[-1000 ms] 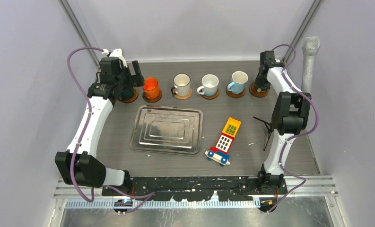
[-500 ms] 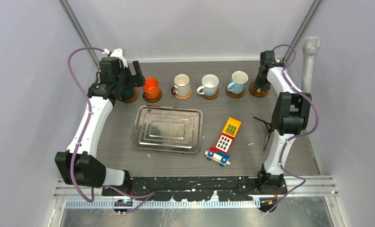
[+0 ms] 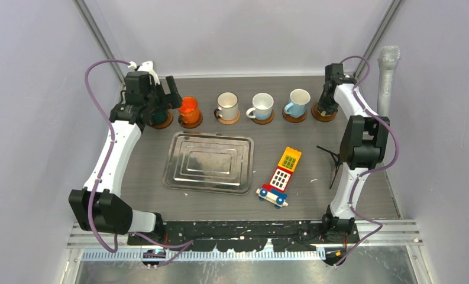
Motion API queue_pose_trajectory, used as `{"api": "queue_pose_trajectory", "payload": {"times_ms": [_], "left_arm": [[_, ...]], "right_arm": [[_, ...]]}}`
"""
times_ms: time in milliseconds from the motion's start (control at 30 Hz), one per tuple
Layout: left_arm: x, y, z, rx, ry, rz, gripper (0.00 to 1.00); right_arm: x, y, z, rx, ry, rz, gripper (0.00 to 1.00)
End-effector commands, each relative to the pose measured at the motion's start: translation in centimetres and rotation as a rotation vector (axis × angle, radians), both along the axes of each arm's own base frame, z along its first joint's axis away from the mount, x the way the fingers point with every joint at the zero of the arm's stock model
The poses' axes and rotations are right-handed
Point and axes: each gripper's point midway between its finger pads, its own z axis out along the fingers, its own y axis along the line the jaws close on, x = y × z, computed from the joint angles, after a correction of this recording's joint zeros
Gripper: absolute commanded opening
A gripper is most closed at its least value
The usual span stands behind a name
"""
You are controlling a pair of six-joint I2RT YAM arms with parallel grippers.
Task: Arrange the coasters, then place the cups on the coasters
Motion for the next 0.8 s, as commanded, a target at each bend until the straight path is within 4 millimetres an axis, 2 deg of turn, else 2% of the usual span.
{"api": "queue_pose_trajectory", "payload": {"times_ms": [0, 200, 300, 433, 767], "left_arm": [[0.15, 0.03, 0.39, -0.010, -0.012, -0.003, 1.00], [0.07, 0.15, 0.23, -0.006, -0.006, 0.002, 1.00], [0.11, 0.17, 0.25, -0.005, -0.006, 0.002, 1.00], [0.21, 0.15, 0.10, -0.006, -0.002, 0.003, 1.00], [0.26, 0.08, 0.18, -0.007, -0.003, 0.000, 1.00]], "right_arm": [[1.78, -0.63, 5.01, -0.039, -0.140, -0.010, 0.00], [1.85, -0.76, 4.55, -0.045, -0.128, -0.011, 0.05], [1.62, -0.68, 4.30, -0.042, -0.120, -0.008, 0.17], [1.36, -0.67, 4.19, -0.042, -0.115, -0.010, 0.26], [1.30, -0.72, 4.16, -0.043, -0.114, -0.016, 0.33]]}}
